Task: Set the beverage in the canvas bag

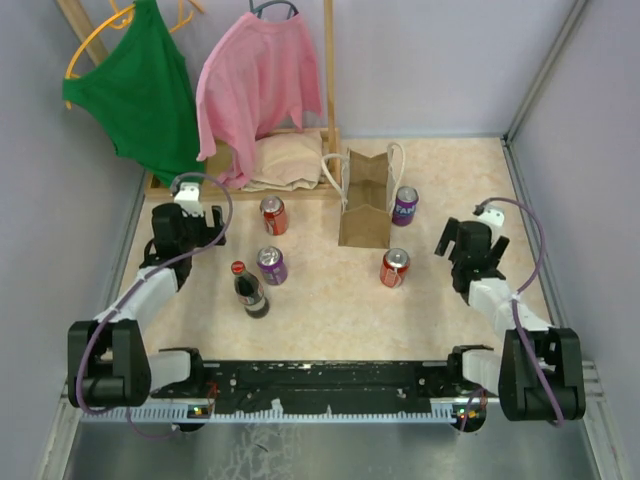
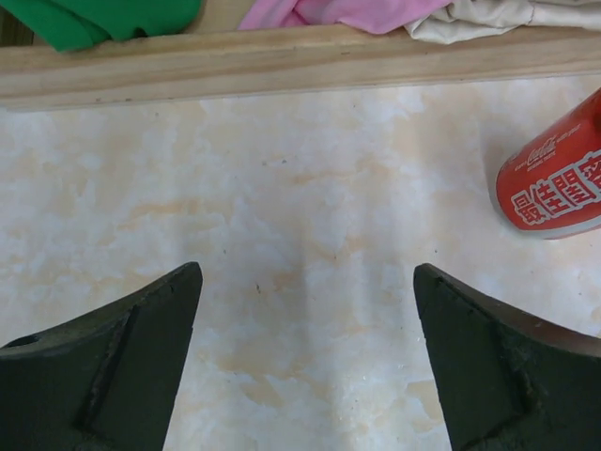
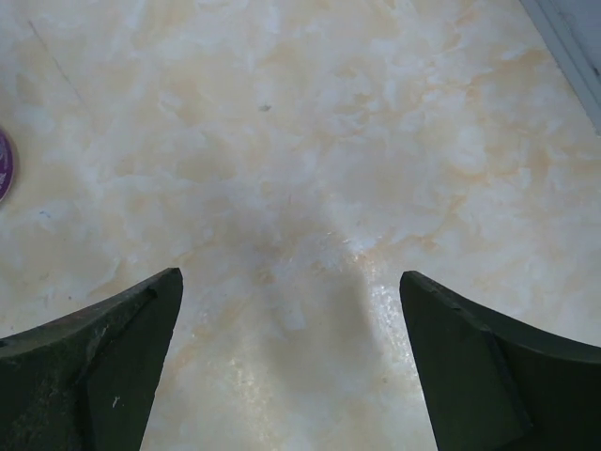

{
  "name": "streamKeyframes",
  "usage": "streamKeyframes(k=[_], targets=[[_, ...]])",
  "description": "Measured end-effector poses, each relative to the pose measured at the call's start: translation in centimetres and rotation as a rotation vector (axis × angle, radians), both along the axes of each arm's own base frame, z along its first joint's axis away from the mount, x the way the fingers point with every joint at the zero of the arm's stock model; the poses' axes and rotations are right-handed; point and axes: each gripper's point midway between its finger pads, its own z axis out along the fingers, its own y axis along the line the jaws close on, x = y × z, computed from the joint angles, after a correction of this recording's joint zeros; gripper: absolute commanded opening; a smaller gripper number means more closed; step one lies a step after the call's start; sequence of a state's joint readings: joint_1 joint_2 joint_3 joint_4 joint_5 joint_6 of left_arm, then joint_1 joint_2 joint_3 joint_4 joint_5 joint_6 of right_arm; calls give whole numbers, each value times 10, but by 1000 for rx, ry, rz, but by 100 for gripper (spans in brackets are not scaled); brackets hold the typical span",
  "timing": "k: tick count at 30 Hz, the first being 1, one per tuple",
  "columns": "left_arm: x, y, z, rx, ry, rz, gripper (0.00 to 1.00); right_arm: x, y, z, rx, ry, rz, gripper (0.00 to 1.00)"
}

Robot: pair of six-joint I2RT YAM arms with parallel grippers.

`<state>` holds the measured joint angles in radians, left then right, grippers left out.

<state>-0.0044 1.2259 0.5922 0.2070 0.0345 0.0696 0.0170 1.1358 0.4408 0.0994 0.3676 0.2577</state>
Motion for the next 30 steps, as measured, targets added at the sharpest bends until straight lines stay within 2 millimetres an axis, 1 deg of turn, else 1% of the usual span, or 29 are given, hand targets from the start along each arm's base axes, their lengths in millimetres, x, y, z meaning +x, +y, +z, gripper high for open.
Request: streamKeyframes(k=[3,4,6,7,8,9,10,12,13,14,15,16,17,18,19,20,21,23,26,27,29,30], targets=[[-5,5,0,0,19,14,100,-3,-6,2,-9,9,-40,99],[-6,7,3,2,30,18,100,-3,-7,4,-14,11,-47,99],[-4,11,18,8,30,24,100,-4,-7,7,-25,16,-35,99],[1,13,33,9,21,19,100,-4,-5,11,-31,19,-8,99],[7,13,53,7,-3,12,100,-4,-5,13,-32,18,-3,98],[14,11,80,-1,-36,-8,98,-2,-1,18,-30,13,25,97],[21,7,110,-11,-81,-33,96,-1,1,22,-29,8,42,95],[34,-6,181,-40,-204,-109,92,6,10,36,-11,-18,92,90],[38,-17,219,-62,-274,-166,91,11,15,44,3,-35,117,89],[39,-30,248,-86,-327,-218,90,15,18,50,14,-48,135,87],[39,-47,276,-115,-374,-282,90,20,23,56,29,-62,159,86],[38,-64,294,-144,-400,-345,89,24,27,62,41,-70,179,86],[36,-84,305,-175,-412,-412,88,28,31,65,55,-73,198,86],[35,-105,309,-213,-403,-480,88,31,35,67,72,-74,214,85],[34,-125,308,-252,-380,-540,88,34,39,69,85,-72,229,85],[35,-146,300,-293,-340,-597,88,35,43,70,103,-68,243,85],[36,-162,290,-327,-295,-637,88,36,45,70,114,-62,254,85],[40,-196,257,-396,-177,-698,88,35,50,70,140,-54,267,85],[45,-230,213,-465,-26,-733,87,32,55,72,167,-48,277,83],[46,-238,201,-482,14,-736,87,30,56,74,174,-46,281,83],[47,-254,180,-515,88,-740,87,26,59,79,191,-50,285,82],[49,-260,173,-526,115,-740,87,25,60,83,198,-57,289,82]])
